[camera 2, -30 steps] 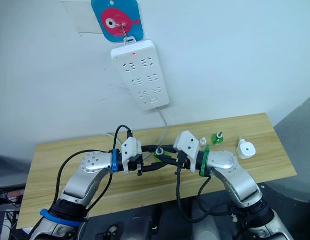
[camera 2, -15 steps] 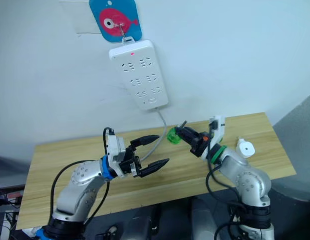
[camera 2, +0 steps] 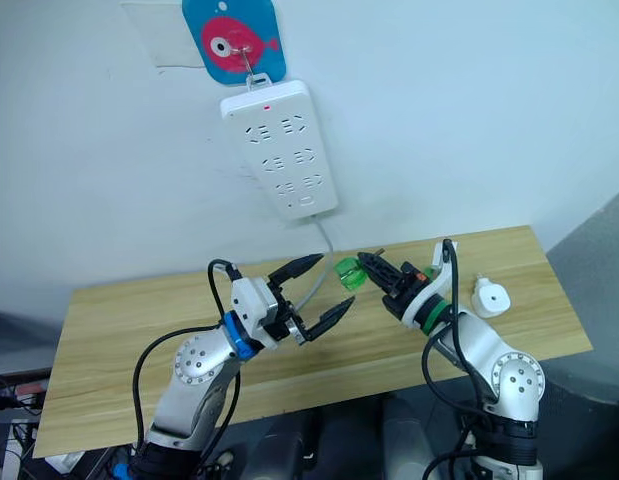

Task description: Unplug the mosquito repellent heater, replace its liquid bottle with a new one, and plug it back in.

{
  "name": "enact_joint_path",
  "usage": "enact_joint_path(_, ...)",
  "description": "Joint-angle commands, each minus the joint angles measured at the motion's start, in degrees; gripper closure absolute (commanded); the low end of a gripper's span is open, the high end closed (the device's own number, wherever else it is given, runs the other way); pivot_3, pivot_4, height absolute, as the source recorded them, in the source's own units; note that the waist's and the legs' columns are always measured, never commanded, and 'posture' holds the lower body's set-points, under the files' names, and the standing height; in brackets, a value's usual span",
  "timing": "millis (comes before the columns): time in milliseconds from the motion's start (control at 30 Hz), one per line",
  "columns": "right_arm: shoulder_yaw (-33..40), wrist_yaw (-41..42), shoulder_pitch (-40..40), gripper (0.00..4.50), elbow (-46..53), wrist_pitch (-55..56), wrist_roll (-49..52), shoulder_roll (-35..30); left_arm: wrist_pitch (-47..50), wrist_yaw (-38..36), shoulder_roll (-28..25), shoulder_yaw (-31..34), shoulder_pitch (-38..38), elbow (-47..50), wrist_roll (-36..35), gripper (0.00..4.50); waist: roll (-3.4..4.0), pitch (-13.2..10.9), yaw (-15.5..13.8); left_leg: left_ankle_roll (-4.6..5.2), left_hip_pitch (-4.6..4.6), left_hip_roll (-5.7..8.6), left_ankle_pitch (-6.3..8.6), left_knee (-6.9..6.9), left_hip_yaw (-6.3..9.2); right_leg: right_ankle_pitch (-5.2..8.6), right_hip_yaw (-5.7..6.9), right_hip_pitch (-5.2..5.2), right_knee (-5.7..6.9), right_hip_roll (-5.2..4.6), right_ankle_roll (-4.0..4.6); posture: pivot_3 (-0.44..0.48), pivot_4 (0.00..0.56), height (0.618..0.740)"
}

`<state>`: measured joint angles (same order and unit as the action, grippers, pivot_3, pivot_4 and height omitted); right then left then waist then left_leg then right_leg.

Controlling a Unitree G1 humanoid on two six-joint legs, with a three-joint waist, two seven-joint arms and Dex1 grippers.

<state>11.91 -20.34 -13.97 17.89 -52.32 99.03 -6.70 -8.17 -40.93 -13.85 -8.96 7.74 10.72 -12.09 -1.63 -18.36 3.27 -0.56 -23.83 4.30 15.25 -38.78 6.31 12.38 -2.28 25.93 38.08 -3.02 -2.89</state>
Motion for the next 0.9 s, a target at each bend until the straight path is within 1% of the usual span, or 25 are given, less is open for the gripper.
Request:
enact_joint_path(33, -1.7, -0.6, 0.4, 3.68, 3.3, 2.4, 4.0, -1.3, -2.4, -0.4, 0.5, -0.9, 1.0, -0.6, -0.2, 0.00, 0.00, 0.0, 0.0, 0.00, 0.00, 0.00, 0.00, 0.00, -0.01, 0.00, 0.00, 0.00, 0.00, 0.00, 0.00, -0.058, 0.315, 0.740)
enact_joint_path(367, -5.9, -1.1, 1.8, 3.68, 5.9, 6.7, 7.3, -5.1, -3.7, 0.4, 1.1, -2.1, 1.6, -1.6, 0.6, 0.00, 0.00, 0.0, 0.0, 0.01, 0.00, 0.00, 0.01, 0.00, 0.00, 0.00, -0.02, 0.00, -0.01, 0.00, 0.00, -0.062, 0.305, 0.740)
enact_joint_path(633, -7.9, -1.4, 2.2, 3.68, 6.6, 9.5, 8.1, -6.3, -4.6, 1.3, 1.6, -2.5, 2.1, -3.1, 1.3, 0.00, 0.00, 0.0, 0.0, 0.01, 0.00, 0.00, 0.01, 0.00, -0.01, 0.00, -0.02, 0.00, -0.01, 0.00, 0.00, -0.070, 0.310, 0.740)
enact_joint_path(700, -8.6, -1.3, 2.4, 3.68, 6.8, 9.8, 8.0, -6.6, -4.9, 1.8, 1.8, -2.4, 2.3, -3.5, 1.4, 0.38, 0.00, 0.0, 0.0, 0.01, 0.00, 0.00, 0.01, 0.00, -0.01, 0.00, -0.02, 0.00, -0.01, 0.00, 0.00, -0.069, 0.312, 0.740)
enact_joint_path(767, -9.1, -1.3, 2.4, 3.68, 6.8, 10.3, 7.9, -6.7, -5.1, 1.9, 2.0, -2.3, 2.5, -3.8, 1.2, 0.87, 0.00, 0.0, 0.0, 0.01, 0.00, 0.00, 0.01, 0.00, -0.01, 0.00, -0.02, 0.00, -0.02, 0.00, 0.00, -0.069, 0.312, 0.740)
enact_joint_path(833, -9.4, -1.1, 2.5, 3.68, 6.7, 10.6, 7.8, -6.8, -5.3, 2.1, 2.2, -2.4, 2.4, -3.7, 1.1, 1.53, 0.00, 0.0, 0.0, 0.01, 0.00, 0.00, 0.01, 0.00, 0.00, 0.00, -0.02, 0.00, -0.02, 0.00, 0.00, -0.067, 0.316, 0.740)
enact_joint_path(867, -9.6, -1.0, 2.4, 3.68, 6.7, 10.7, 7.8, -6.9, -5.3, 2.1, 2.3, -2.4, 2.4, -3.7, 1.1, 1.95, 0.00, 0.0, 0.0, 0.01, 0.00, 0.00, 0.01, 0.00, -0.01, 0.00, -0.02, 0.00, -0.02, 0.00, 0.00, -0.067, 0.316, 0.740)
enact_joint_path(900, -9.7, -0.8, 2.4, 3.68, 6.6, 10.7, 7.7, -7.1, -5.3, 2.0, 2.3, -2.4, 2.4, -3.7, 1.1, 2.10, 0.00, 0.0, 0.0, 0.01, 0.00, 0.00, 0.01, 0.00, 0.00, 0.00, -0.03, 0.00, -0.02, 0.00, 0.00, -0.067, 0.316, 0.740)
